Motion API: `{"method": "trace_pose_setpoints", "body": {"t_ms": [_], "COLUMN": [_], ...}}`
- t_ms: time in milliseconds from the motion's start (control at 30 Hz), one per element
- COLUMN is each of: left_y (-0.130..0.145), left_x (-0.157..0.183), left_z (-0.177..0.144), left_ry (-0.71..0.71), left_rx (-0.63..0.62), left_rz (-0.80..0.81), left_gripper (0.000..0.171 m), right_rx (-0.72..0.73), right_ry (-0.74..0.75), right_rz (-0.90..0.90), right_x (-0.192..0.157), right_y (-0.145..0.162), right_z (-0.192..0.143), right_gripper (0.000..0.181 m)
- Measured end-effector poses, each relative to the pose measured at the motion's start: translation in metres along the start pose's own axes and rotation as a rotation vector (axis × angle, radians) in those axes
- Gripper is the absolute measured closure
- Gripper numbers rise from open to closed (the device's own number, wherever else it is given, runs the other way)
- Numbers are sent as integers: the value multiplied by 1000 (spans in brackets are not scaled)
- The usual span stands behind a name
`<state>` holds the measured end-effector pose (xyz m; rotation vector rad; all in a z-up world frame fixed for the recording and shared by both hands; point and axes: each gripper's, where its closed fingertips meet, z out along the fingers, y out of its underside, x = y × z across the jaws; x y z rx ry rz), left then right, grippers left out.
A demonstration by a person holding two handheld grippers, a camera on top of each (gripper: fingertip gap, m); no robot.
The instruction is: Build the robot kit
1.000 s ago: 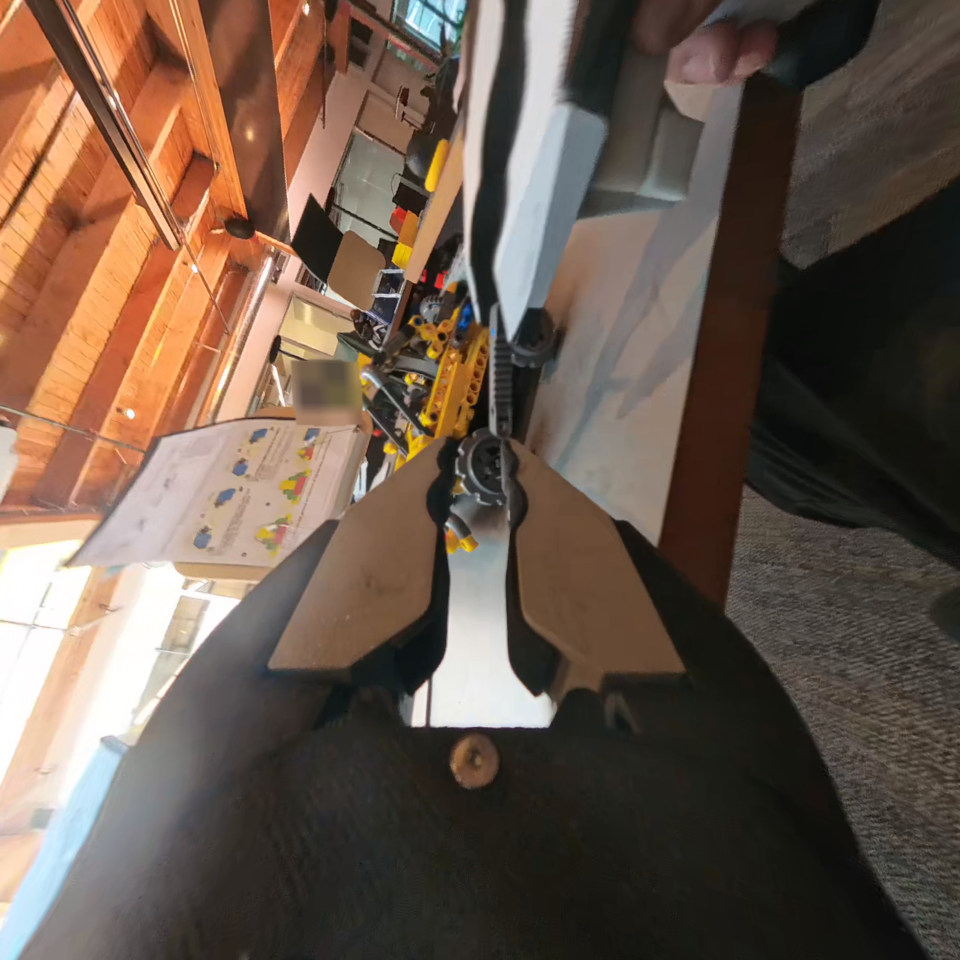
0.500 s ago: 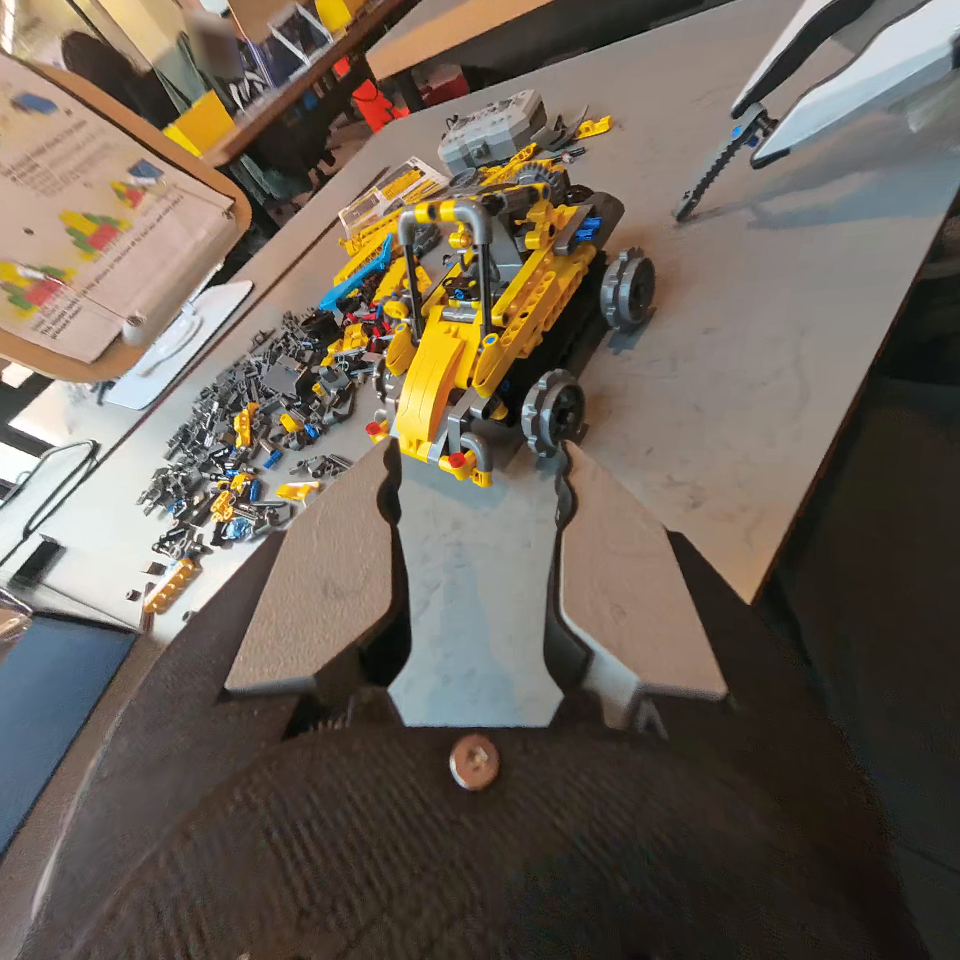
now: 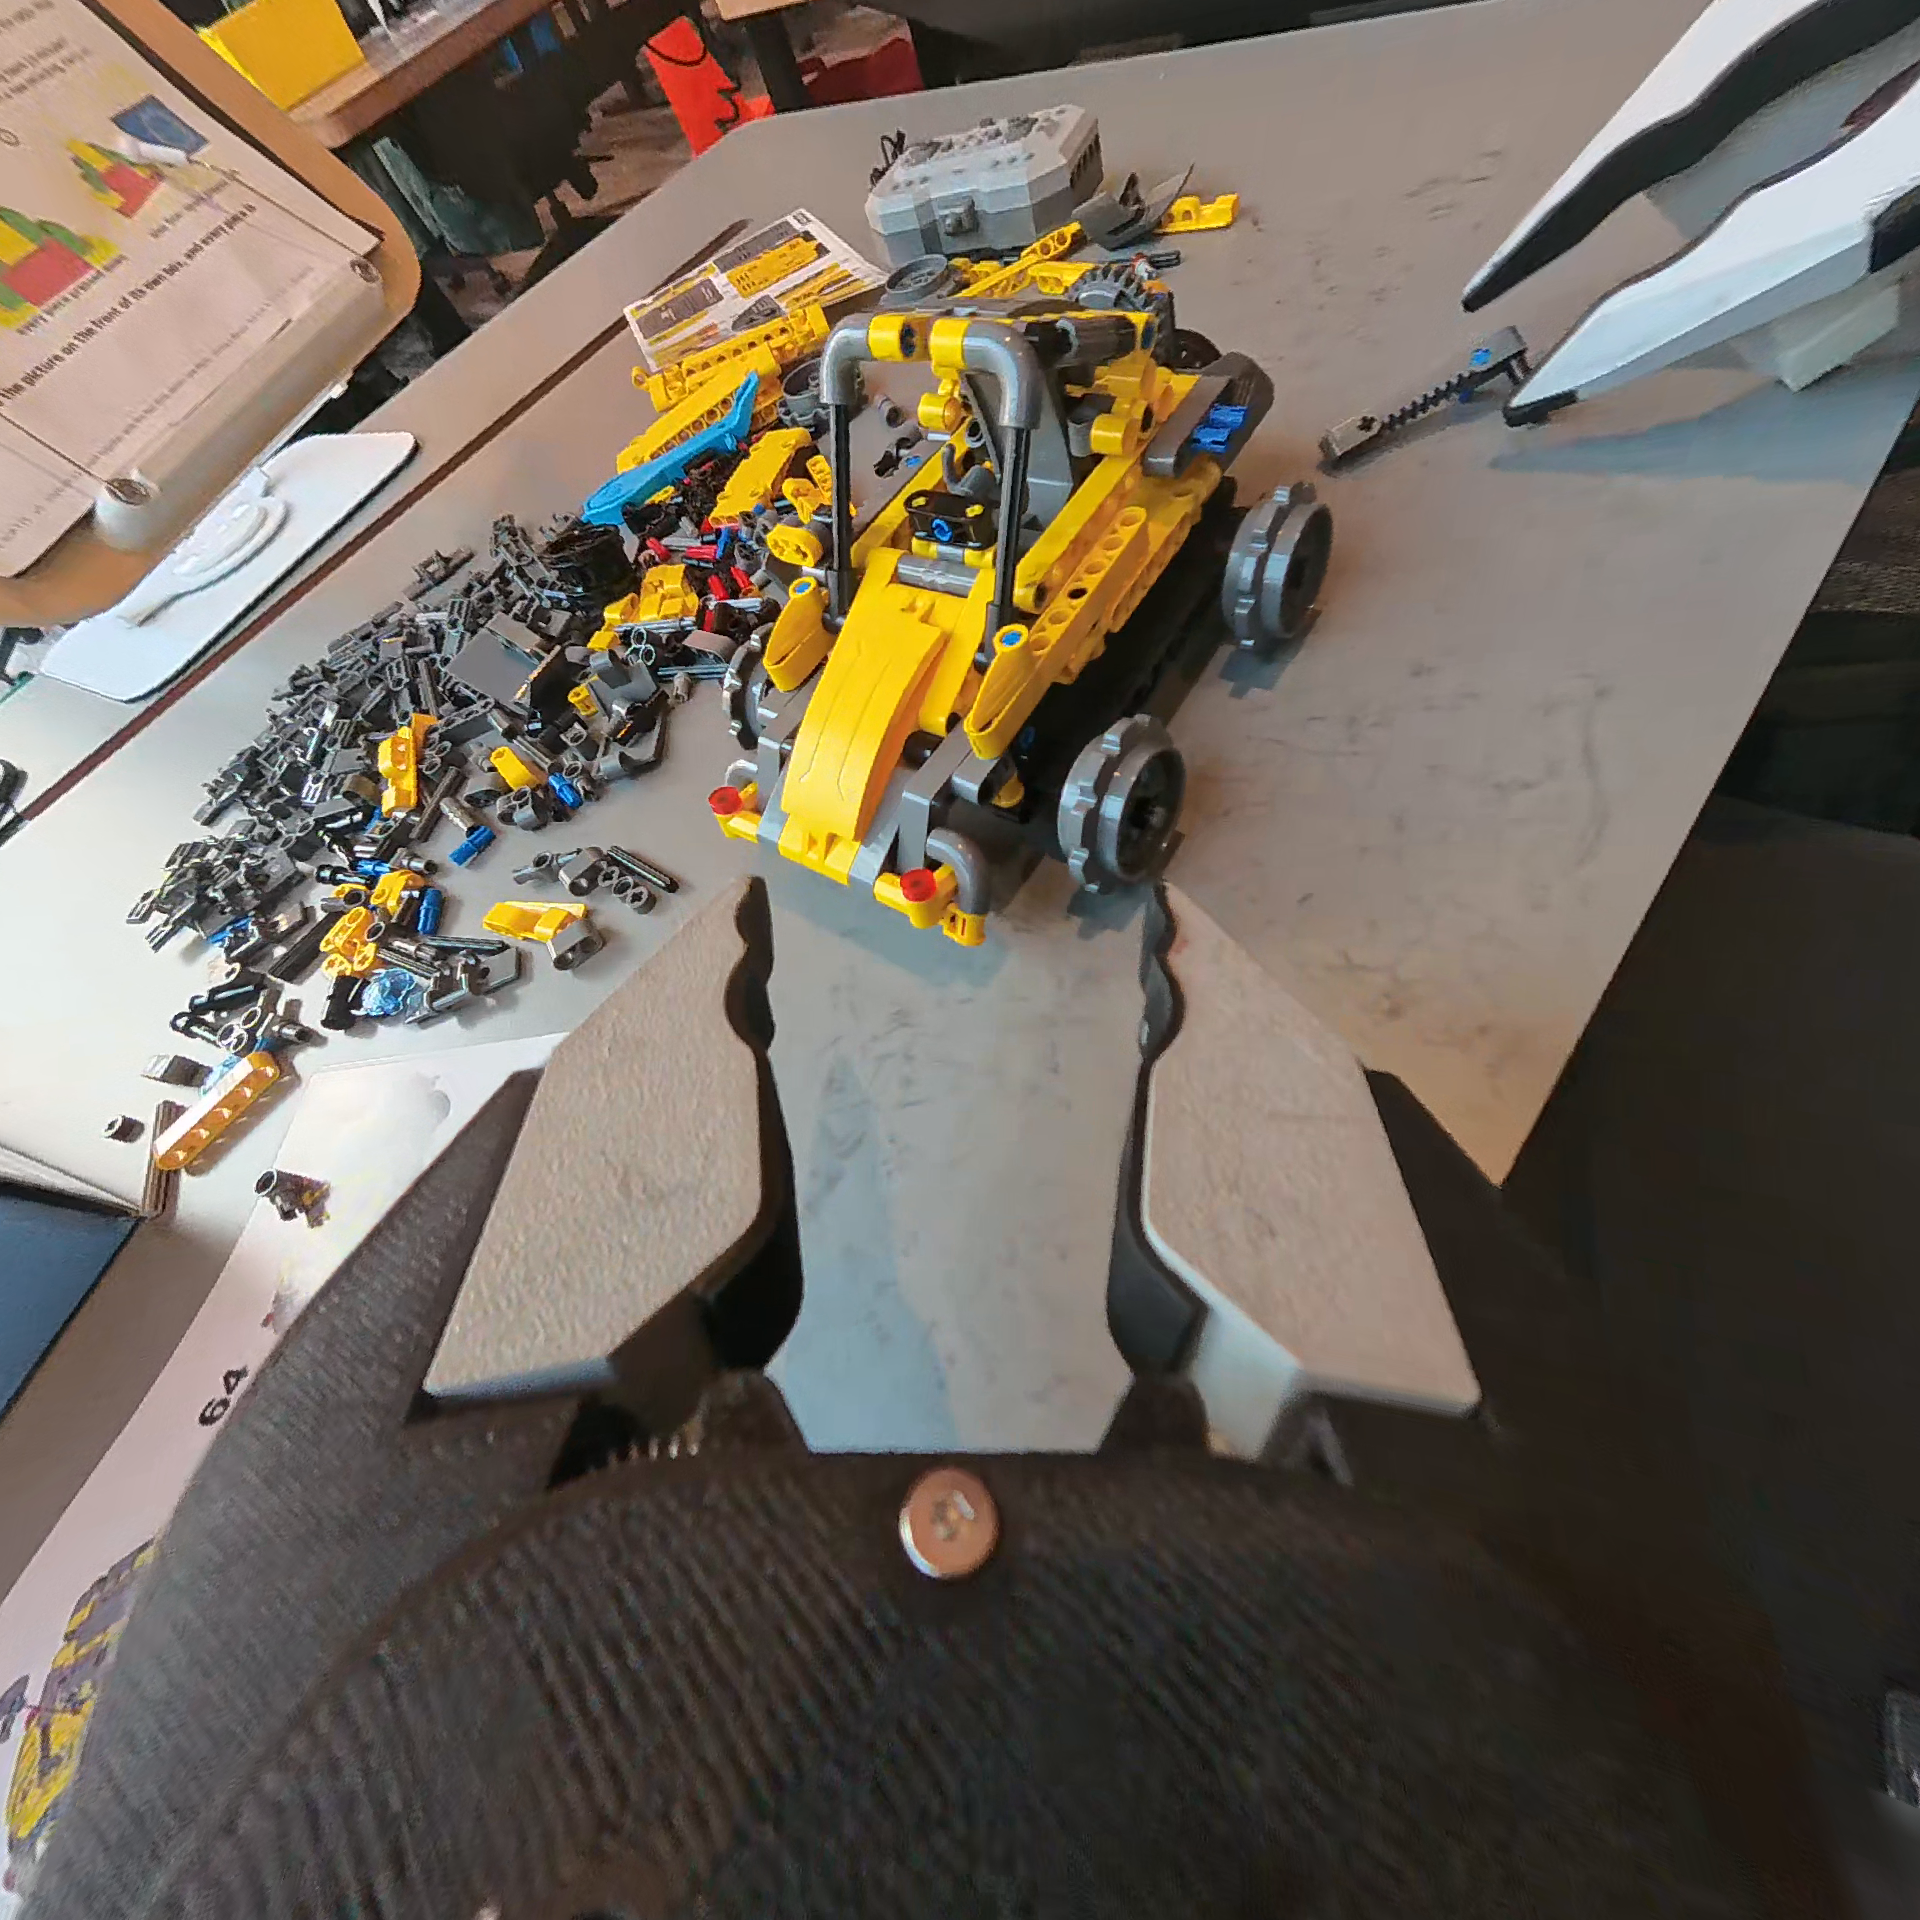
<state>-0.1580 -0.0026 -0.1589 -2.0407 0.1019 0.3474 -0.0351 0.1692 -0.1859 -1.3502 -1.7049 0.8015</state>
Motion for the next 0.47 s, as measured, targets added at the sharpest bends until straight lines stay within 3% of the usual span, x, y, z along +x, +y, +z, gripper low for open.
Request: {"method": "trace_pose_setpoints", "body": {"t_ms": [233, 367, 467], "left_y": [0, 2, 2], "left_x": [-4, -21, -37], "left_z": [-5, -8, -11], "left_ry": [-15, -125, -248], "left_rx": [14, -22, -81], "left_rz": [-32, -81, -145], "left_gripper": [98, 94, 100], "right_rx": [163, 30, -96], "right_ry": [72, 310, 348], "right_rz": [-33, 47, 35], "right_x": [2, 26, 22], "right_y": [-39, -50, -55], "right_z": [-23, -37, -30], "right_gripper": [141, 140, 134]}}
